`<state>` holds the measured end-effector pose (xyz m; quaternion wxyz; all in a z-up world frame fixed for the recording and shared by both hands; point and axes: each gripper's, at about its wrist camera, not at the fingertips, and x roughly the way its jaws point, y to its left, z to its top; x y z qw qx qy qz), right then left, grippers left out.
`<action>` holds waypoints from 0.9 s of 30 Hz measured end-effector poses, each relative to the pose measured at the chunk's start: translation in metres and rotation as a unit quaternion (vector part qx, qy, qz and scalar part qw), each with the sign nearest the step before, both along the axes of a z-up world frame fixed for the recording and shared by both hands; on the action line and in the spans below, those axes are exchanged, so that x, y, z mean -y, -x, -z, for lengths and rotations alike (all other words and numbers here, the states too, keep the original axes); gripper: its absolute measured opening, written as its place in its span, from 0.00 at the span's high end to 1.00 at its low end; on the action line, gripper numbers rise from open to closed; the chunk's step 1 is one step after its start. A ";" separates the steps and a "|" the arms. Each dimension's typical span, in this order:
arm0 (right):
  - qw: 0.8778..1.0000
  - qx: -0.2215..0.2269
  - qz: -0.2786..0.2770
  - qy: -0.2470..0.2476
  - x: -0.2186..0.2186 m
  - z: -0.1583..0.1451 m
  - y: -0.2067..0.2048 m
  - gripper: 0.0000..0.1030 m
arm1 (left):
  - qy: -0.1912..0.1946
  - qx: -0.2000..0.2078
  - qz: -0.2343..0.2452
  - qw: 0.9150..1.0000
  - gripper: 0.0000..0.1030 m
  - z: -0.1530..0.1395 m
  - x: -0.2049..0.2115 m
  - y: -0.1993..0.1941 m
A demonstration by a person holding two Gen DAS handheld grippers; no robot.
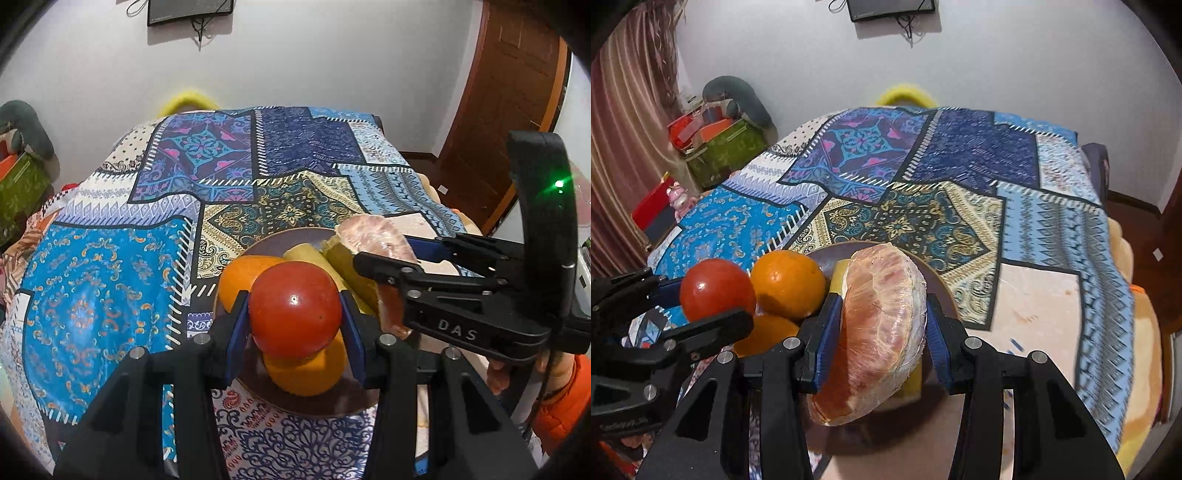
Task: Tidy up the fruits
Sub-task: 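Carry the tomato and pomelo segment to the purple plate and release both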
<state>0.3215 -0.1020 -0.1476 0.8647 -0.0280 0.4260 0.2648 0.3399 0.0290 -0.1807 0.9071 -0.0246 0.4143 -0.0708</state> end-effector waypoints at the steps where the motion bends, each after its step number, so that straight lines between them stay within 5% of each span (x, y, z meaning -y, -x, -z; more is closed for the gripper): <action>1: 1.000 -0.003 -0.004 0.000 -0.003 0.003 -0.003 0.60 | 0.002 -0.001 -0.002 1.000 0.55 0.001 -0.001 -0.001; 13: 1.000 -0.015 -0.004 -0.002 0.005 0.012 -0.004 0.57 | 0.009 -0.008 0.000 1.000 0.55 0.008 0.004 -0.012; 27: 0.999 0.034 0.019 0.008 0.040 -0.013 0.034 0.50 | -0.009 -0.002 0.006 1.000 0.52 0.010 0.025 -0.017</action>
